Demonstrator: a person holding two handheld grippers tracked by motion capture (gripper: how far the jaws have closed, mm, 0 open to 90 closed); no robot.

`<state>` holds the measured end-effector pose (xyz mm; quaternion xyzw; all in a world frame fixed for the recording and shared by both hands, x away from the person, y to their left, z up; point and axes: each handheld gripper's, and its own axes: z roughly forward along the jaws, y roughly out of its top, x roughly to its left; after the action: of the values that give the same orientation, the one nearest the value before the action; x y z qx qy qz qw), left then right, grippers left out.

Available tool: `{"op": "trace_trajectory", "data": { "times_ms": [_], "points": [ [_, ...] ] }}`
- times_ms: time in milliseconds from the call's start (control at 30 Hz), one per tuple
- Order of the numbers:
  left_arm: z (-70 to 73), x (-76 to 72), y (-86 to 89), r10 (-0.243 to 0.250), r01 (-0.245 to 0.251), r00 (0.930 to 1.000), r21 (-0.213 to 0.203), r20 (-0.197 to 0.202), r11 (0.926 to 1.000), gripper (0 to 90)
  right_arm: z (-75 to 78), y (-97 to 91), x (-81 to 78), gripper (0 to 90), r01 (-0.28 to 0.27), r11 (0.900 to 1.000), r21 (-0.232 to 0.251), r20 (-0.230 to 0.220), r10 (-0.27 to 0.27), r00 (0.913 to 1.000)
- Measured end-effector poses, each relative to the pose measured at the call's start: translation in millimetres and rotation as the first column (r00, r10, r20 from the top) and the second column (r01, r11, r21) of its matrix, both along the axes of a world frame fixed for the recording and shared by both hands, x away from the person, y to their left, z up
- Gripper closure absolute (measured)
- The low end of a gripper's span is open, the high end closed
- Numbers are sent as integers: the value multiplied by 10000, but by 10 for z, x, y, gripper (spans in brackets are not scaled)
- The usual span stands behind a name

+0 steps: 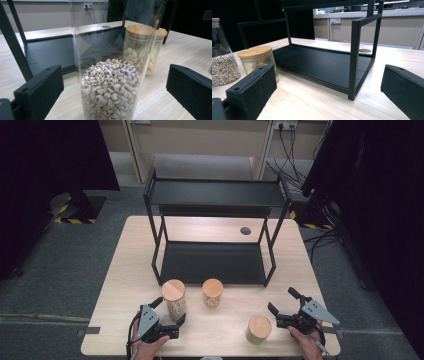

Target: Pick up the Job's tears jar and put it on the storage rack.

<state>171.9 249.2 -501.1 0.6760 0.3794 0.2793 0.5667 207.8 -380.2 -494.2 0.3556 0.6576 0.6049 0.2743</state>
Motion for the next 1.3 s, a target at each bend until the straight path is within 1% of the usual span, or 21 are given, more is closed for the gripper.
{"op": "trace_trajectory", "data": {
  "times_ms": [433, 533, 733, 1000, 1100, 1300],
  "points": [
    [-3, 4, -12, -8, 8, 10000, 7, 0, 10000, 7, -4, 0, 9, 3, -69, 10000, 22, -43, 69, 10000],
    [-3, 8, -17, 58, -58, 10000, -17, -69, 10000, 8, -11, -5, 16, 3, -57, 10000, 74, -58, 57, 10000],
    [-5, 14, -19, 135, -135, 9999, -66, -55, 9999, 10, -10, 0, 29, 3, -7, 10000, 71, -100, 7, 9999],
    [-5, 23, -60, 231, -230, 9997, -45, 32, 9997, 12, -14, 2, 31, 3, -68, 9999, 105, -127, 69, 9999],
    [1, 26, -70, 252, -252, 9997, -37, 75, 9997, 14, -17, -3, 38, 3, -52, 9998, 190, -215, 56, 9998],
    [29, 24, -86, 466, -466, 9989, -42, 99, 9989, 18, -17, -12, 29, 3, 7, 9997, 261, -238, -1, 9997]
  ]
}}
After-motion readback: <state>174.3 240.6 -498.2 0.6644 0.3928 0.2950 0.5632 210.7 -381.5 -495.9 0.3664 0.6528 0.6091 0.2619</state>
